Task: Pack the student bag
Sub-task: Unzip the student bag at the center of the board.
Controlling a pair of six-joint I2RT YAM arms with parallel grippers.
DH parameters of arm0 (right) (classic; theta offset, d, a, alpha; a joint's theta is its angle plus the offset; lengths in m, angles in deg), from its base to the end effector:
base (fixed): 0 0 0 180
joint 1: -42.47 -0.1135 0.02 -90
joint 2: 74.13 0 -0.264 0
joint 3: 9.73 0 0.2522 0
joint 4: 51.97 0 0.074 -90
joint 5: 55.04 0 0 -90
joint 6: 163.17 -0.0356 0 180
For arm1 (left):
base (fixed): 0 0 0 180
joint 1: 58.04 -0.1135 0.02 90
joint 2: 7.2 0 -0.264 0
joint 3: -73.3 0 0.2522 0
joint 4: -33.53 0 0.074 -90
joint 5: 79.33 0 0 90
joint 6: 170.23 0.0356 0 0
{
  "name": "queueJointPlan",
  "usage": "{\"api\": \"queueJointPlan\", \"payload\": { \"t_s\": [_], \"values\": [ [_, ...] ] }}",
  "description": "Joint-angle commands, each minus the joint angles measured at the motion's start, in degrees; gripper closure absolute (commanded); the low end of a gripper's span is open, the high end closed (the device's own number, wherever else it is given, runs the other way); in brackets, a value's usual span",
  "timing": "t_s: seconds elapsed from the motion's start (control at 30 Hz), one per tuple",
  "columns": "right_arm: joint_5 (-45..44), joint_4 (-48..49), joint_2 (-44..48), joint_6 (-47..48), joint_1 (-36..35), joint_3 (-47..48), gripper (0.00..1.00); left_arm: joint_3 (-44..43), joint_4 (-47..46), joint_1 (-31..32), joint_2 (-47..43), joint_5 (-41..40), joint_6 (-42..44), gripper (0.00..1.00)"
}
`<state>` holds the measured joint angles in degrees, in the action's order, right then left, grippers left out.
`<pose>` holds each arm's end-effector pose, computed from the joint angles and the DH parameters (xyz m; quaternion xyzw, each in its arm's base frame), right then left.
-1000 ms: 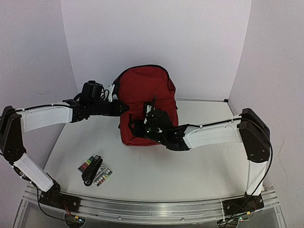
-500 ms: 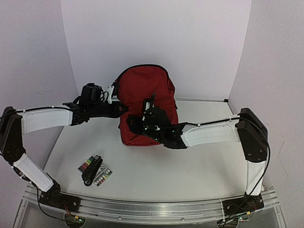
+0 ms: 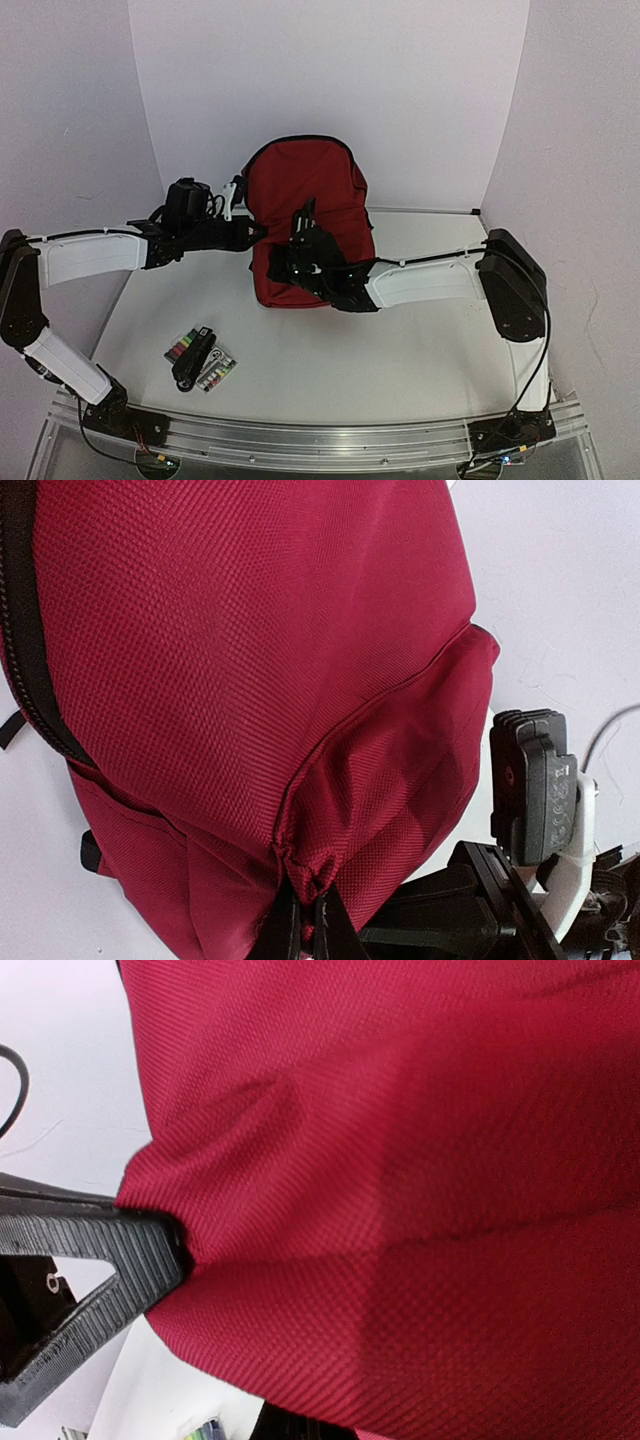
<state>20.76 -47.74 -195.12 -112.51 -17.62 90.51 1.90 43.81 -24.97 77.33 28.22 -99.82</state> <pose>0.2548 0.4254 0.2196 -0.0705 0.7955 0.3888 0.4594 0.2786 -0.1942 0.2761 0.1801 0.8105 -0.3549 0.4297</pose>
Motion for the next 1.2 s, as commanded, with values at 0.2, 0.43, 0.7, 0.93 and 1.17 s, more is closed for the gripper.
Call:
{"api": "queueJointPlan", "payload": {
  "t_s": [0.2, 0.43, 0.7, 0.93, 1.17],
  "values": [
    [-0.63, 2.54, 15.41, -0.33, 0.08, -12.84, 1.0, 2.86, 1.62, 0.41, -5.93, -5.86, -1.1, 1.0],
    [2.34, 1.26, 25.54, -4.41, 6.97, -26.0, 1.0, 6.03, 1.69, 0.41, -8.88, -7.23, -1.0, 1.0],
    [6.0, 0.82, 32.96, -5.55, 18.21, -37.81, 1.0, 12.33, 1.3, 0.41, -14.46, -9.08, -3.41, 1.0],
    [12.35, 1.25, 34.81, 0.03, 19.99, -38.77, 1.0, 14.24, 0.77, 0.41, -15.21, -4.74, -4.07, 1.0],
    [19.94, -1.15, 44.24, 9.54, 18.94, -40.07, 0.49, 12.68, 0.42, 0.41, -13.92, 3.11, -1.75, 1.0]
  ]
}}
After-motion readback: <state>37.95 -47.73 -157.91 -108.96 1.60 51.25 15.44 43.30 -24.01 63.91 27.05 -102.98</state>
